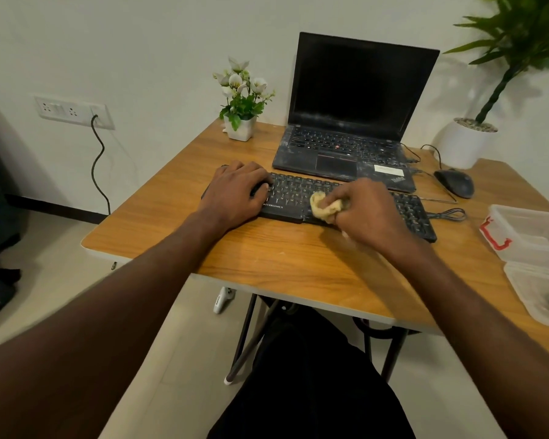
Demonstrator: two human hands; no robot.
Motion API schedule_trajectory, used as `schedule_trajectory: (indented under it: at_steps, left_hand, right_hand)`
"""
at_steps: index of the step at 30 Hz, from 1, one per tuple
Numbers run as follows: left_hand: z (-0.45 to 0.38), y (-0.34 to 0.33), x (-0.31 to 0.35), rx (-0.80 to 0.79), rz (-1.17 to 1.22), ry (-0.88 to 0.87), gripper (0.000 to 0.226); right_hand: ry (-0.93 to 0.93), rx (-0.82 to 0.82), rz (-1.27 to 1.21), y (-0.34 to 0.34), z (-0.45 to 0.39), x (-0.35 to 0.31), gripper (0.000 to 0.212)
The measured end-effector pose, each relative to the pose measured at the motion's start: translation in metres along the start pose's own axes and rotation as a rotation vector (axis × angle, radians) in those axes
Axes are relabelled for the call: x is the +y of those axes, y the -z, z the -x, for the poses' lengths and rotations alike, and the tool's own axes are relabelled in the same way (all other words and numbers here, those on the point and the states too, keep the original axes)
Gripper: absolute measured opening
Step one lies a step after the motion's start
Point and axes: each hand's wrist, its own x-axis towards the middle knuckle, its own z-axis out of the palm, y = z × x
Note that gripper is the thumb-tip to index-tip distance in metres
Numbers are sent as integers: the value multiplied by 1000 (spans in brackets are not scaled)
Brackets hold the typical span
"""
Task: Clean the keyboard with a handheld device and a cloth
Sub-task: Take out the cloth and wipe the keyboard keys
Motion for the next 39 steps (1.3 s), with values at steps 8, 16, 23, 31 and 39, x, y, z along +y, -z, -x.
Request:
schedule_trajectory:
  at_steps: [8, 16, 23, 31, 39]
  left_hand:
    - [4, 4, 8, -1, -44, 0, 47]
    - [2, -21, 53, 11, -48, -73, 40]
    - [4, -19, 52, 42, 3, -55, 31]
    - [6, -17, 50, -1, 29, -65, 71]
    - [6, -17, 48, -31, -13, -56, 97]
  right_hand:
    - [-35, 519, -170, -36, 12, 26, 47]
    - [264, 329, 116, -42, 15, 24, 47]
    - [-50, 360, 269, -41, 16, 25, 36]
    - [180, 290, 233, -47, 14, 20, 51]
    - [106, 258, 58, -44, 13, 18, 70]
